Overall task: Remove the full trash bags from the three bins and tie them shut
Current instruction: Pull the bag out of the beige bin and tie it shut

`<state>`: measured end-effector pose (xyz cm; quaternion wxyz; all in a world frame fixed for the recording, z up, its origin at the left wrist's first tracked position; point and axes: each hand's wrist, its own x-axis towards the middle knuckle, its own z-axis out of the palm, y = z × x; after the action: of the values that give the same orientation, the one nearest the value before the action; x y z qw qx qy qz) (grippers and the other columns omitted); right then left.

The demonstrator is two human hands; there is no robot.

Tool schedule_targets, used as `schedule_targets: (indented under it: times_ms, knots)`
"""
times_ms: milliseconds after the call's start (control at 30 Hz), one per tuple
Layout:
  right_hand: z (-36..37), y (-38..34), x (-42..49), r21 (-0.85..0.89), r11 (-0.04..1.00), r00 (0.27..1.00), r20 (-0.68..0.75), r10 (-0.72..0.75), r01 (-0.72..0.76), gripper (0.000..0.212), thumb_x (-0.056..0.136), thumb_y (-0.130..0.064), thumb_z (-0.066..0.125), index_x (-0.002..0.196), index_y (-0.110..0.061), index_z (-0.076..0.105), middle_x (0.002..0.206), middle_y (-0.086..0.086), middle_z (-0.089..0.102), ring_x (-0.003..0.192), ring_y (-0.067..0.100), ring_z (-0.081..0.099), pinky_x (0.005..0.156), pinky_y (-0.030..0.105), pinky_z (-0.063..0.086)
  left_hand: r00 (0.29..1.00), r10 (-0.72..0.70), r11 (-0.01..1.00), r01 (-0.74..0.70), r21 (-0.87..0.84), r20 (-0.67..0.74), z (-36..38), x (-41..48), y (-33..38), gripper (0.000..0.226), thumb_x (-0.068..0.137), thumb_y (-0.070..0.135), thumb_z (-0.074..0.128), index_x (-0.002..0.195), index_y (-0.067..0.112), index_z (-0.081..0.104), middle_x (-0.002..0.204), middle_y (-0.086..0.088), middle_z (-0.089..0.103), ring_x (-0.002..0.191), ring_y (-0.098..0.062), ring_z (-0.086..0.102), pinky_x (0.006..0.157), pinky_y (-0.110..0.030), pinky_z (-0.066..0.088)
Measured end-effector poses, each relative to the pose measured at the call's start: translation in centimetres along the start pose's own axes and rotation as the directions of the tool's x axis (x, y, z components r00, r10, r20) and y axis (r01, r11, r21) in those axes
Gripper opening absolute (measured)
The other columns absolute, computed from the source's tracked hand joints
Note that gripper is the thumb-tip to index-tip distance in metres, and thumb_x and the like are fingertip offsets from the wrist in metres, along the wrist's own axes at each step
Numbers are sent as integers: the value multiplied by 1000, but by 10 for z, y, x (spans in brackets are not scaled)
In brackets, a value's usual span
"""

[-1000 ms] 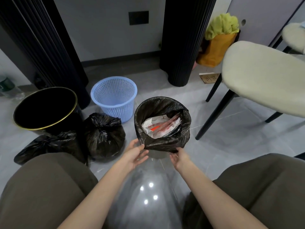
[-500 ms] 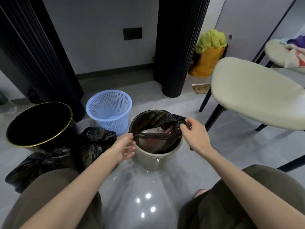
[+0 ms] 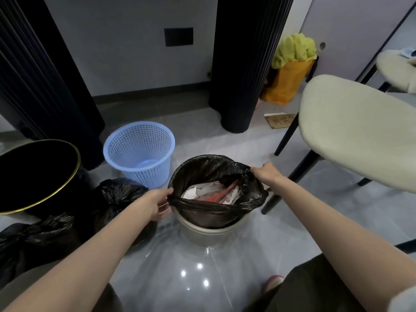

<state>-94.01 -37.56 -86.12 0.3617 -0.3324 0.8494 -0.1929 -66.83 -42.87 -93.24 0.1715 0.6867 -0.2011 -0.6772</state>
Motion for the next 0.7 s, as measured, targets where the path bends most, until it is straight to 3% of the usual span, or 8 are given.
schedule_targets:
  times_ms: [67, 133, 267, 333, 433, 533, 600, 700]
  knots:
    - [1, 5, 11, 22, 997, 996, 54, 72, -73, 24, 96, -24, 46, 100, -1, 51, 102, 17, 56, 85, 31, 54, 73, 37, 47, 1000, 9, 998, -8, -57, 1, -3, 14, 1, 4, 92, 13, 56, 94, 15, 59, 86, 0, 61, 71, -10, 55, 55, -27, 44]
    - [3, 10, 19, 43, 994, 993, 63, 100, -103, 21, 95, -17, 50, 80, -2, 49, 81, 13, 56, 67, 25, 54, 61, 31, 46, 1000, 19, 994, -18, -112, 10, -5, 27, 1, 18, 94, 8, 51, 108, 15, 59, 94, -1, 64, 76, -10, 58, 56, -26, 45]
    - [3, 16, 25, -118, 993, 993, -119, 6, -20, 32, 86, -9, 63, 57, -4, 51, 57, 11, 52, 51, 21, 49, 55, 29, 43, 997, 65, 982, -57, -180, 35, 0, 25, 7, 22, 95, 6, 47, 112, 18, 54, 88, 0, 61, 74, -10, 57, 44, -21, 52]
    - [3, 15, 23, -107, 994, 982, -178, -58, 40, 21, 85, -13, 66, 71, 2, 66, 72, 17, 66, 67, 26, 58, 69, 34, 48, 990, 132, 967, -120, -225, 40, 5, 17, 13, 25, 95, 4, 45, 115, 16, 53, 90, -3, 61, 76, -12, 58, 48, -21, 55]
    - [5, 8, 20, 88, 985, 969, -212, -125, 146, 17, 89, -17, 62, 87, -3, 71, 88, 12, 70, 87, 25, 64, 77, 30, 49, 976, 204, 947, -178, -268, 72, 14, 3, 18, 14, 95, 4, 46, 103, 9, 56, 81, -5, 65, 73, -14, 60, 77, -30, 53]
    - [5, -8, 9, 347, 916, 972, -189, -140, 200, 16, 92, -8, 55, 99, -8, 70, 90, 5, 65, 87, 18, 60, 78, 25, 47, 933, 359, 922, -355, -155, -5, 17, -18, 21, 24, 95, 6, 47, 73, 13, 54, 42, 6, 56, 51, -9, 52, 62, -24, 44]
    - [6, -13, 2, 439, 871, 976, -122, -182, 218, 22, 92, -2, 51, 105, -4, 69, 94, 7, 65, 87, 19, 61, 79, 25, 50, 888, 459, 882, -457, -114, -2, 16, -29, 21, 29, 98, 9, 44, 71, 15, 52, 55, 3, 56, 58, -9, 50, 61, -21, 41]
    - [9, -16, -13, 376, 886, 951, 35, -307, 272, 27, 92, 5, 44, 103, -4, 68, 95, 6, 63, 89, 16, 58, 78, 19, 50, 851, 525, 846, -521, -116, 4, 12, -38, 21, 28, 98, 8, 42, 73, 12, 53, 70, -3, 54, 65, -11, 49, 63, -22, 43]
